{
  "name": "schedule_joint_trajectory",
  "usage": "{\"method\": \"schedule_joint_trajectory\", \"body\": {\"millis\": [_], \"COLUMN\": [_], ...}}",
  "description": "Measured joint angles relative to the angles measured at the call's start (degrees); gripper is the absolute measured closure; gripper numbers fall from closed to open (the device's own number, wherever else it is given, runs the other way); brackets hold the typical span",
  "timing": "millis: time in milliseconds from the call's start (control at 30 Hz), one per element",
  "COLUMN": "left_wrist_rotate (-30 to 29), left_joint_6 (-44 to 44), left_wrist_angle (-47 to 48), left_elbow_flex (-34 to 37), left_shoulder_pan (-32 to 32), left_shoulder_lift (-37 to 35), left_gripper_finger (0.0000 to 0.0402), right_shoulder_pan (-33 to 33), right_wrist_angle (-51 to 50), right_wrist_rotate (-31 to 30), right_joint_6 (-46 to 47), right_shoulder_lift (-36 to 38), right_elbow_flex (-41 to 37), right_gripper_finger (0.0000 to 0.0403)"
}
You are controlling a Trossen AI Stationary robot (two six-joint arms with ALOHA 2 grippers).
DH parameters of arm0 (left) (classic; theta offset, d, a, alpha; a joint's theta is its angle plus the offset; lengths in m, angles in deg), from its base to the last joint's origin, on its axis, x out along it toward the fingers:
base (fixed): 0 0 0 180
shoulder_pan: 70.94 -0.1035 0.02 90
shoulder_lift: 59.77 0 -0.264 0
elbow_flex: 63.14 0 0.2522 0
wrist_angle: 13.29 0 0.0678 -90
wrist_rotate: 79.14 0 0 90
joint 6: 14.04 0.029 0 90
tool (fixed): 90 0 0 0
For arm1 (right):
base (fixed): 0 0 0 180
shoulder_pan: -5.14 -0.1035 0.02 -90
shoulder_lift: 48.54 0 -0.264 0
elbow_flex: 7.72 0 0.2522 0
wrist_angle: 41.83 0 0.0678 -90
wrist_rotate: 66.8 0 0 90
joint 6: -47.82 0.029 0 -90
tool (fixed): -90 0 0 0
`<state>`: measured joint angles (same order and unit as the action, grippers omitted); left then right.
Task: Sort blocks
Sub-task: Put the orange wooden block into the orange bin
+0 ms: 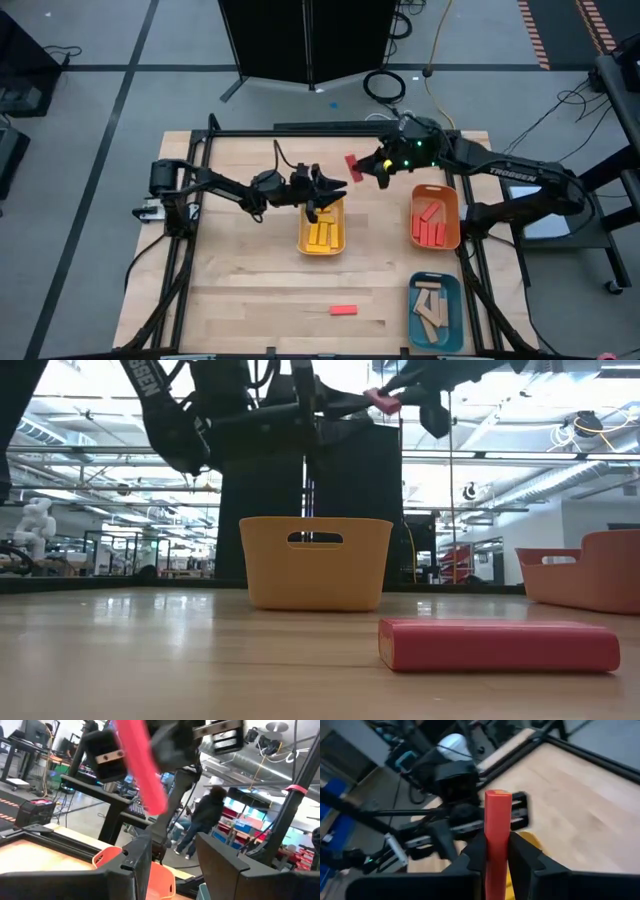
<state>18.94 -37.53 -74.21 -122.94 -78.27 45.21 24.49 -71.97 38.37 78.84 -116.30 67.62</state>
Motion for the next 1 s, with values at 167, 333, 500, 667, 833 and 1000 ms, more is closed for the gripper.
{"method": "schedule_joint_trajectory", "body": {"millis": [167, 333, 500, 667, 833, 1000], "left_wrist_rotate": [-1.12, -0.7, -0.05, 0.1, 0.95, 1.15], "left_joint_6": [0.29, 0.31, 0.44, 0.42, 0.42, 0.42], "left_wrist_angle": [-0.27, -2.13, -2.54, -2.93, -2.99, -3.26], "left_elbow_flex": [-0.73, -0.69, -0.69, -0.67, -0.64, -0.64], "left_shoulder_pan": [0.33, 0.55, 0.65, 0.61, 0.61, 0.66], "left_shoulder_lift": [0.69, 0.69, 0.69, 0.69, 0.69, 0.69], "left_gripper_finger": [0.0252, 0.0252, 0.0252, 0.0252, 0.0252, 0.0252], "right_shoulder_pan": [-5.34, -8.75, -10.67, -11.41, -11.61, -11.59], "right_wrist_angle": [1.99, 1.57, 1.71, 4.14, 9.4, 9.03], "right_wrist_rotate": [-2.42, -7.32, -11.7, -12.41, -12.3, -12.3], "right_joint_6": [0.24, -0.02, -0.11, 1.13, 0.87, -0.04], "right_shoulder_lift": [-0.75, -0.77, -1.75, -4.78, -7.31, -7.35], "right_elbow_flex": [0.04, 0.04, 0.04, 0.04, 0.07, 0.07], "right_gripper_finger": [0.0366, 0.0366, 0.0366, 0.0365, 0.0365, 0.0365]}}
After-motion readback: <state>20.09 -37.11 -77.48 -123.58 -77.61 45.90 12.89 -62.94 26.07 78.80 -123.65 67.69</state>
